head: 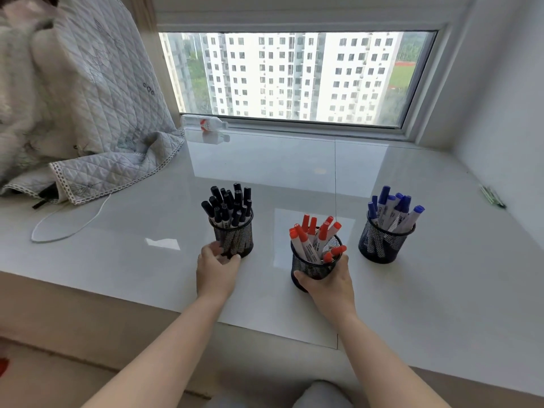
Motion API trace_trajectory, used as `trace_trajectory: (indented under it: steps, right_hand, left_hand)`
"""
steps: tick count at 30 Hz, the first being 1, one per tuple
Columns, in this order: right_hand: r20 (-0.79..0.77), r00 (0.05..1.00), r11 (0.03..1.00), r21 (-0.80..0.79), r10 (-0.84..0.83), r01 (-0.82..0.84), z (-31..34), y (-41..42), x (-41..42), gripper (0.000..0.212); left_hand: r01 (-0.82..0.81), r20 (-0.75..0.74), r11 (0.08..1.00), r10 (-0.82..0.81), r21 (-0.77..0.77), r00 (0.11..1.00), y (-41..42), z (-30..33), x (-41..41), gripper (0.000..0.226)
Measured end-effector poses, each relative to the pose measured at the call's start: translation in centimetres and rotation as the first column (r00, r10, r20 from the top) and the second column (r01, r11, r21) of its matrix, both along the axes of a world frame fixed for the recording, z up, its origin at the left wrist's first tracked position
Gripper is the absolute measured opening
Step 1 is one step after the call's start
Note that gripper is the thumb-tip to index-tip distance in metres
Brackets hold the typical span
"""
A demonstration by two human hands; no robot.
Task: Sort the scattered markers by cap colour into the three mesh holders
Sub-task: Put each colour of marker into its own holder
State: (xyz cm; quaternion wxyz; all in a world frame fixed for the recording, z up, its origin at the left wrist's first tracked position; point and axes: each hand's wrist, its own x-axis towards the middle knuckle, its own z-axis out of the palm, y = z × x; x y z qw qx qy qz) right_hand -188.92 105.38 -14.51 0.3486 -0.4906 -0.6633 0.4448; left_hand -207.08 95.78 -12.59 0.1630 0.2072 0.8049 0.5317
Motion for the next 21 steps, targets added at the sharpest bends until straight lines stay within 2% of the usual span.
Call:
trace_trajectory:
  steps: [5, 9, 13, 18, 21]
  right_hand:
    - [-0.020, 1.000, 1.000, 0.013, -0.012, 0.012, -0.4, -1.7, 0.7, 0.065]
    - [-0.004, 1.000, 0.998, 0.052, -0.016, 0.017, -0.8, -2.5, 1.3, 0.066]
    - [0.055, 0.998, 0.998, 0.059, -0.006, 0.003, -0.6, -2.3, 1.6, 0.067]
    - [0.123, 0.992, 0.991, 0.130, 0.025, -0.041, -0.3, -2.1, 2.7, 0.079]
    - [0.079, 0.994, 0.979, 0.185, 0.073, -0.086, -0.2, -2.2, 4.1, 0.083]
  left_hand:
    - [0.176, -0.021, 0.983, -0.175, 0.047, 0.984, -0.2, 0.8, 3.0, 0.027]
    - [0.299, -0.005, 0.952, -0.299, 0.064, 0.954, -0.1, 1.1, 4.9, 0.022]
    - [0.353, -0.016, 0.933, -0.353, 0.077, 0.936, -0.1, 2.0, 6.0, 0.020]
    - [0.411, -0.096, 0.910, -0.406, 0.046, 0.909, -0.4, 3.1, 6.7, 0.020]
    - [0.439, -0.140, 0.898, -0.431, 0.034, 0.891, -0.4, 3.5, 7.2, 0.019]
